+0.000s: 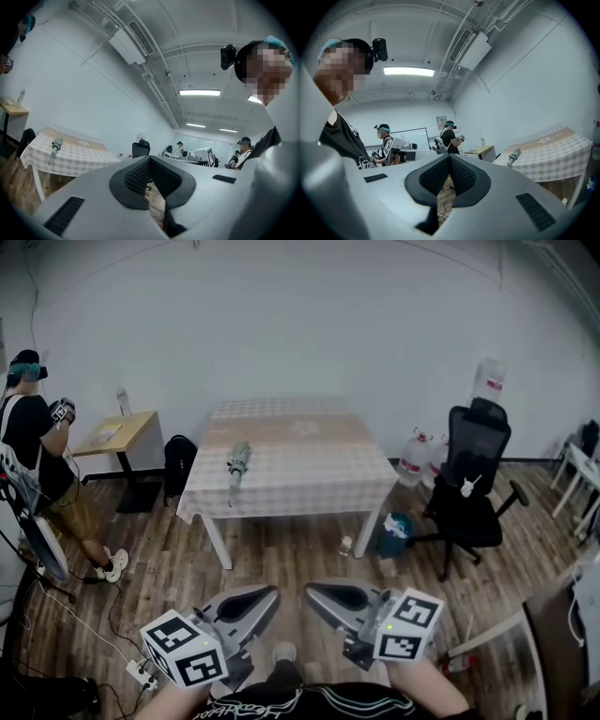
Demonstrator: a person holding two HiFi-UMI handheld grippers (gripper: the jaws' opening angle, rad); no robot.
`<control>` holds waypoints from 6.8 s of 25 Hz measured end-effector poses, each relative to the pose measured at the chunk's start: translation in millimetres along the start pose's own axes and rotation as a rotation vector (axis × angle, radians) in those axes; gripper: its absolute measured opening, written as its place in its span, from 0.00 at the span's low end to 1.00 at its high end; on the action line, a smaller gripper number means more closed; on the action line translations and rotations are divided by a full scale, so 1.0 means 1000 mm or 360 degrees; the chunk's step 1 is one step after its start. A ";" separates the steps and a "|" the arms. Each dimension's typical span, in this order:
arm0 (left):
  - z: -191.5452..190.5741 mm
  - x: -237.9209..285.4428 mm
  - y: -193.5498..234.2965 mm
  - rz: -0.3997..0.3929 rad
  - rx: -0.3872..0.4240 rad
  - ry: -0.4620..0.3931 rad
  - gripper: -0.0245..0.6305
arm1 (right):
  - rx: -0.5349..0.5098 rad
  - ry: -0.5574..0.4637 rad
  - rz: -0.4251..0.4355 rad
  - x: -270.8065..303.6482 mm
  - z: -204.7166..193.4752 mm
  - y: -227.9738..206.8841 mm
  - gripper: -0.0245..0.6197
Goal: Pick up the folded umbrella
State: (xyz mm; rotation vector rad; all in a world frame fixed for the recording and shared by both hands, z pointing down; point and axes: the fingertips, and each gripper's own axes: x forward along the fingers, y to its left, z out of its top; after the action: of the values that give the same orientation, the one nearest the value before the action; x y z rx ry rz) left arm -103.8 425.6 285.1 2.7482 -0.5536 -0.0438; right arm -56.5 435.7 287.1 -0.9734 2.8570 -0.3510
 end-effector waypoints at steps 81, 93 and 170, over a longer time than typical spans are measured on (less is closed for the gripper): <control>0.080 0.341 0.690 0.0920 -0.0288 0.0294 0.29 | 0.0351 0.0315 0.0231 0.357 0.055 -0.659 0.05; 0.014 0.326 0.791 0.1188 -0.0309 0.0674 0.41 | 0.0472 0.0368 0.0129 0.384 0.039 -0.709 0.05; -0.093 0.320 0.844 0.1318 -0.0374 0.1046 0.43 | 0.0714 0.0415 -0.0223 0.287 -0.009 -0.730 0.05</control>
State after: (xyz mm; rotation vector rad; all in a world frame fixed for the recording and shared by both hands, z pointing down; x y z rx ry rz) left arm -112.7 -399.6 663.3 1.9388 -1.2971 0.8772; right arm 144.9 -299.3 471.7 -1.0967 2.7295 -1.1499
